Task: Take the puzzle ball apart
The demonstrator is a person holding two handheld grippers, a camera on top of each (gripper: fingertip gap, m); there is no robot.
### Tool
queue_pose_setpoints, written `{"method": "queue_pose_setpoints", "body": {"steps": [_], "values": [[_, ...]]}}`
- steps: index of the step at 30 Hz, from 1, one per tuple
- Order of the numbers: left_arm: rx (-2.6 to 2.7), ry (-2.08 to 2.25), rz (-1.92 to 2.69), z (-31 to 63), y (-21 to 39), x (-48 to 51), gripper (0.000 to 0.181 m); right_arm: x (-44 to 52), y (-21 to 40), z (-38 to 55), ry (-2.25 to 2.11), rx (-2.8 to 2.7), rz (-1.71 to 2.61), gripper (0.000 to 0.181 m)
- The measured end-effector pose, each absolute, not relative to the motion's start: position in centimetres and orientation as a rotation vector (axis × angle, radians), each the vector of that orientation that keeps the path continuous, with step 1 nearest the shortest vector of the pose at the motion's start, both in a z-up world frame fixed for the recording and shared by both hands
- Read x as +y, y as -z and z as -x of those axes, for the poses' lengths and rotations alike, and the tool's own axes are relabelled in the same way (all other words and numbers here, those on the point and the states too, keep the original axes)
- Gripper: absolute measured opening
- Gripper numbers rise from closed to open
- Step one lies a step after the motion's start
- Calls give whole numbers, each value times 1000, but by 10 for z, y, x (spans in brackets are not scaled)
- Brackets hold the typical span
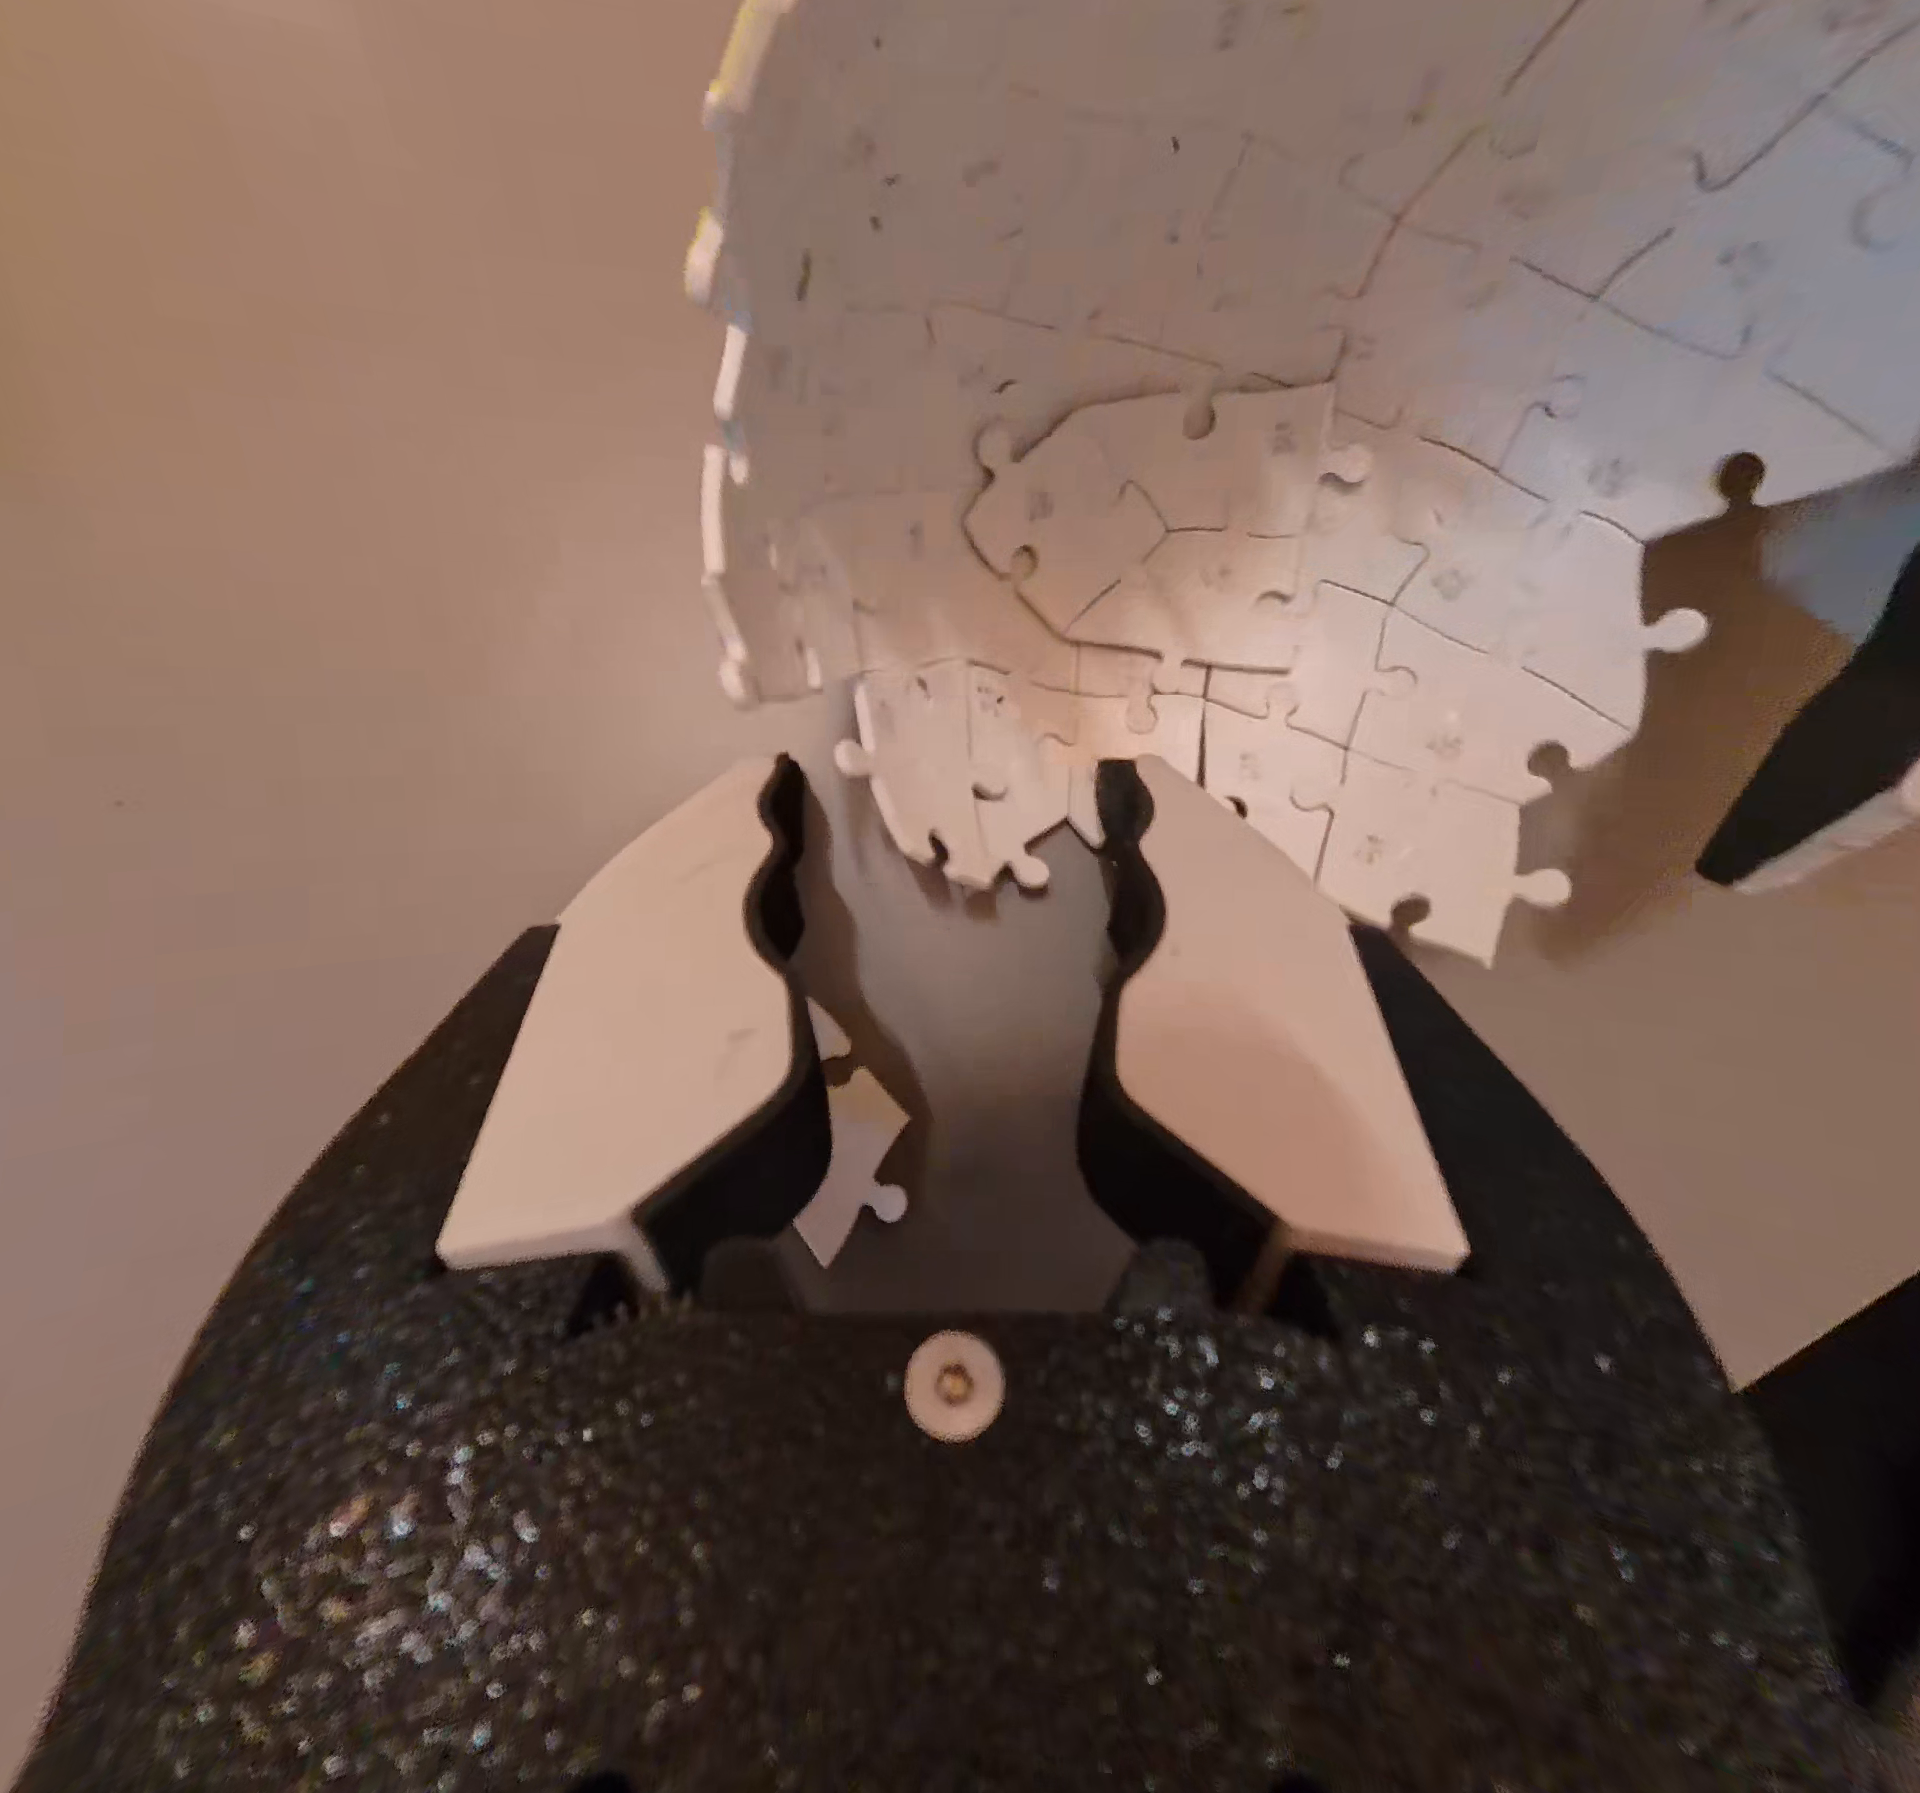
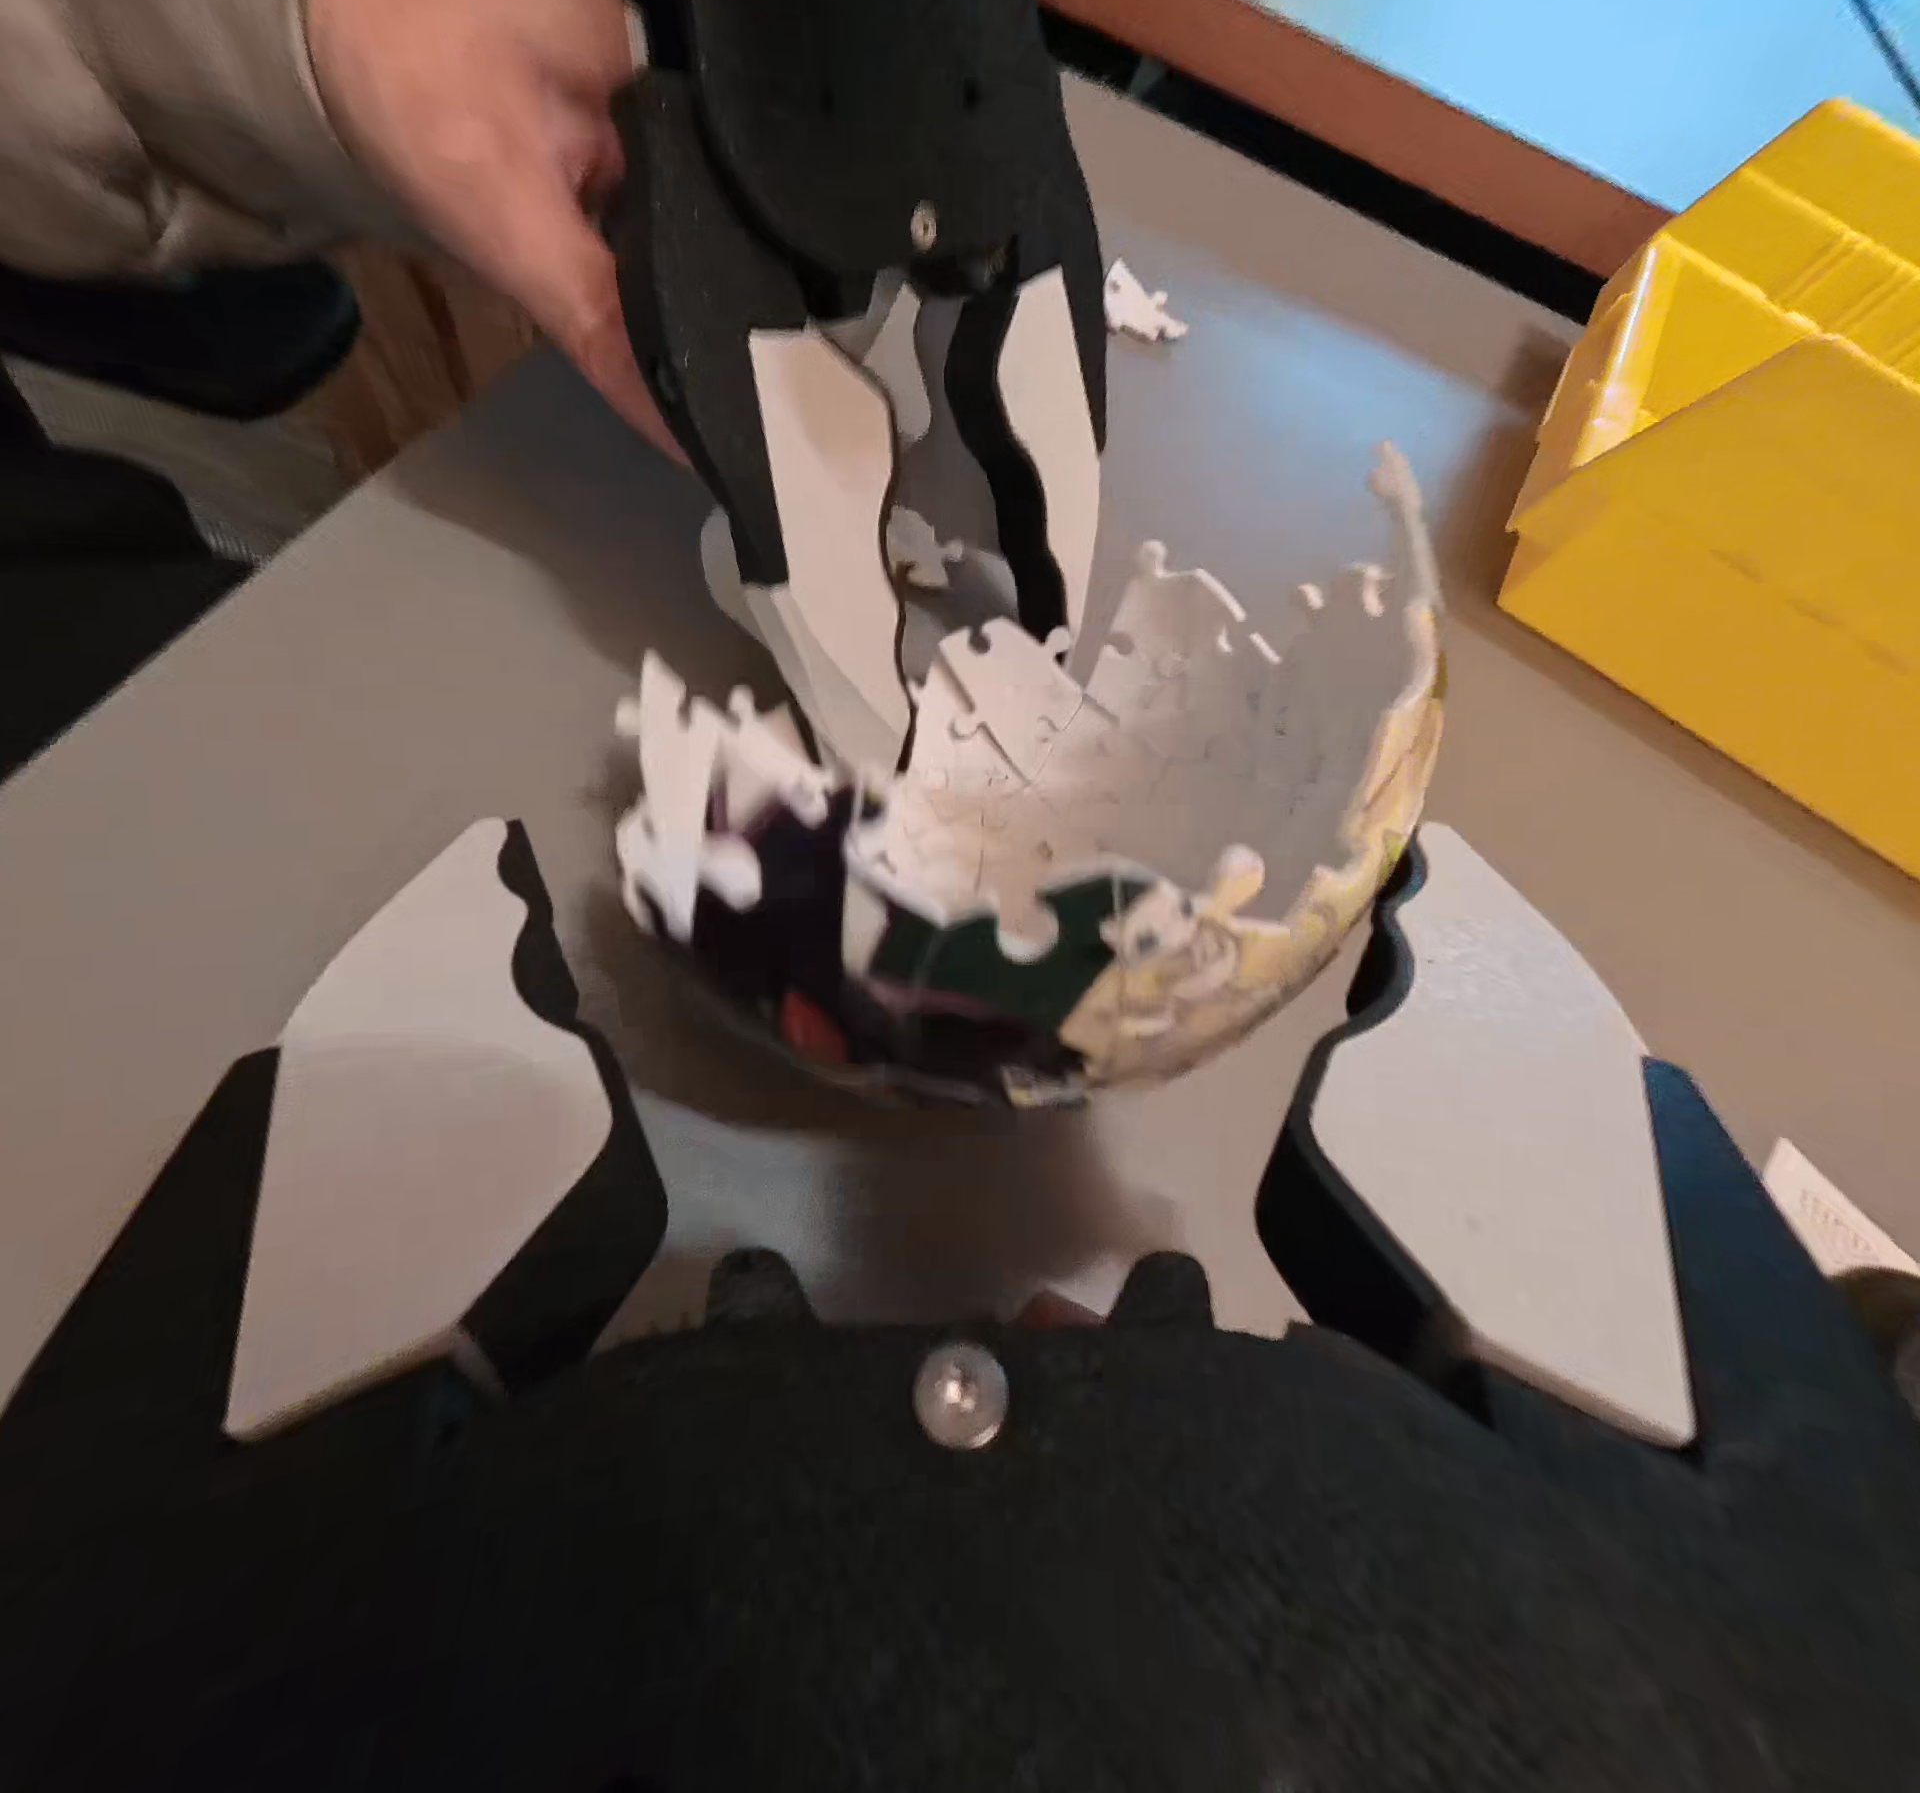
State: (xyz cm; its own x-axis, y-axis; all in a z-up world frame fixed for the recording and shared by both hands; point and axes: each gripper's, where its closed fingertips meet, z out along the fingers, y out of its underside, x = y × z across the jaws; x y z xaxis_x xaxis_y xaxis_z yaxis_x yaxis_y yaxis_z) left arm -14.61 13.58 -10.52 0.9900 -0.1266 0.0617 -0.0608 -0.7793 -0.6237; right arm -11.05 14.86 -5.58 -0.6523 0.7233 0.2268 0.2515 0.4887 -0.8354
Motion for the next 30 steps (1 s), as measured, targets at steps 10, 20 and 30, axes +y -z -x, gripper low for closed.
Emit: {"method": "queue_pose_setpoints", "body": {"steps": [10, 20, 30], "values": [[177, 125, 2471, 149, 106, 138, 52, 178, 70, 104, -1035, -2273, 703, 121], [145, 105, 2478, 151, 106, 140, 49, 146, 64, 115, -897, -2230, 433, 129], [70, 222, 2464, 145, 103, 138, 59, 151, 69, 112, -592, -2292, 328, 128]]}}
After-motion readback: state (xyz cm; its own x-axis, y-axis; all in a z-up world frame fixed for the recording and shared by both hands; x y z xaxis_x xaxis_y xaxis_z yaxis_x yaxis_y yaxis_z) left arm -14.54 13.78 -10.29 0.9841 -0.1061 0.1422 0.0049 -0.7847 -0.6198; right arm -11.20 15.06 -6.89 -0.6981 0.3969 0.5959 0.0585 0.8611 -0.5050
